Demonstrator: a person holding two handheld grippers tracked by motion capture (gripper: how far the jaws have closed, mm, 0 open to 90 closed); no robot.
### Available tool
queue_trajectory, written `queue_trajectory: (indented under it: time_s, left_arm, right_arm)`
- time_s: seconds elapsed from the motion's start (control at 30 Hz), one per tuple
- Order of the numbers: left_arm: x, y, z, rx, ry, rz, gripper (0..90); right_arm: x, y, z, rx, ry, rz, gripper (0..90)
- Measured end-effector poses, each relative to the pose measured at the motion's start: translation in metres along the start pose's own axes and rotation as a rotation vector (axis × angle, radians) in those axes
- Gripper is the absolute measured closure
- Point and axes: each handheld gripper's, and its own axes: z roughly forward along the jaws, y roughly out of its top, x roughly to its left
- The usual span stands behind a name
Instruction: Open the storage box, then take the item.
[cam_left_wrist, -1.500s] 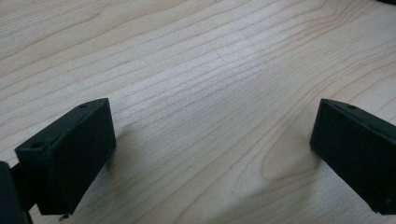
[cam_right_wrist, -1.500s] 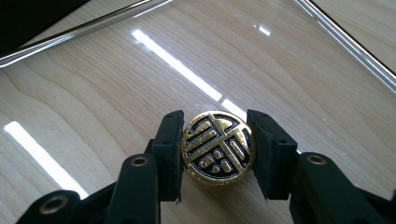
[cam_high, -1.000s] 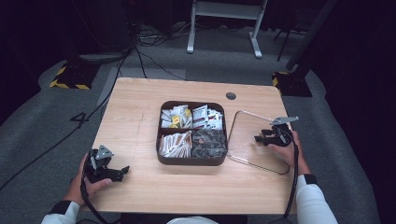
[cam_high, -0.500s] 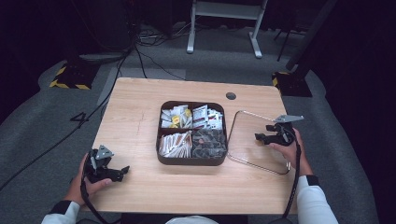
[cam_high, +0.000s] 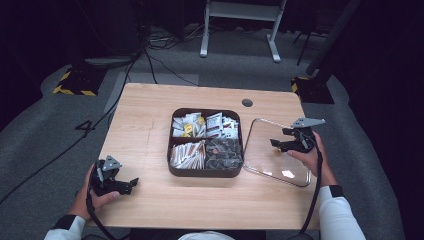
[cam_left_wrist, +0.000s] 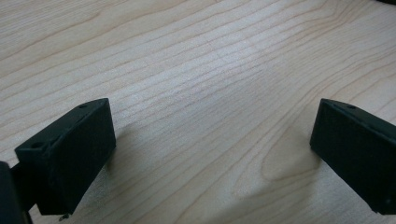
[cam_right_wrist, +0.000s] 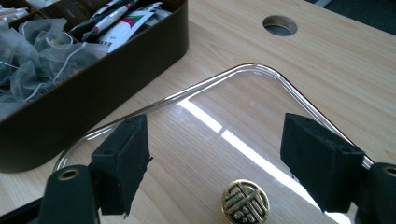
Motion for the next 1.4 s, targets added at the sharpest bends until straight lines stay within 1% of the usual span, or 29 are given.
queue_trajectory:
  time_s: [0.1,0.27,0.5,0.7,0.77,0.87,0.93,1.03,1.1,1.2,1.27,1.3,1.4]
  left_arm:
    - [0.0,0.0,0.0,-0.001,0.0,0.0,0.4]
    - [0.0,0.0,0.0,-0.002,0.001,0.0,0.4]
    - [0.0,0.0,0.0,0.0,0.002,-0.001,0.4]
    - [0.0,0.0,0.0,-0.002,0.003,0.0,0.4]
    - [0.0,0.0,0.0,-0.002,0.003,0.0,0.4]
    - [0.0,0.0,0.0,-0.001,0.003,-0.001,0.4]
    - [0.0,0.0,0.0,-0.001,0.004,-0.002,0.4]
    - [0.0,0.0,0.0,-0.001,0.005,-0.002,0.4]
    - [0.0,0.0,0.0,0.0,0.003,-0.004,0.4]
    - [-0.001,0.0,0.0,-0.001,0.008,-0.005,0.5]
    - [-0.001,-0.001,0.0,-0.002,0.008,-0.005,0.5]
    - [-0.001,-0.001,0.0,-0.002,0.008,-0.005,0.5]
    - [-0.001,-0.001,-0.001,-0.003,0.01,-0.006,0.5]
  right_arm:
    - [0.004,0.007,0.0,0.002,0.001,-0.022,25.2]
    - [0.01,0.022,0.0,-0.016,0.0,-0.038,26.0]
    - [0.021,0.045,0.004,-0.025,0.016,-0.075,26.6]
    - [0.027,0.065,0.007,-0.045,0.035,-0.089,27.4]
    - [0.031,0.072,0.011,-0.041,0.036,-0.102,27.4]
    - [0.035,0.078,0.018,-0.041,0.041,-0.109,27.9]
    - [0.038,0.081,0.024,-0.039,0.061,-0.109,28.0]
    - [0.043,0.086,0.035,-0.033,0.064,-0.109,28.1]
    - [0.046,0.088,0.041,-0.03,0.077,-0.11,28.3]
    - [0.051,0.094,0.047,-0.03,0.073,-0.112,28.9]
    - [0.054,0.096,0.052,-0.033,0.061,-0.113,29.6]
    - [0.055,0.098,0.054,-0.03,0.051,-0.121,29.8]
    - [0.059,0.104,0.062,-0.032,0.062,-0.109,30.4]
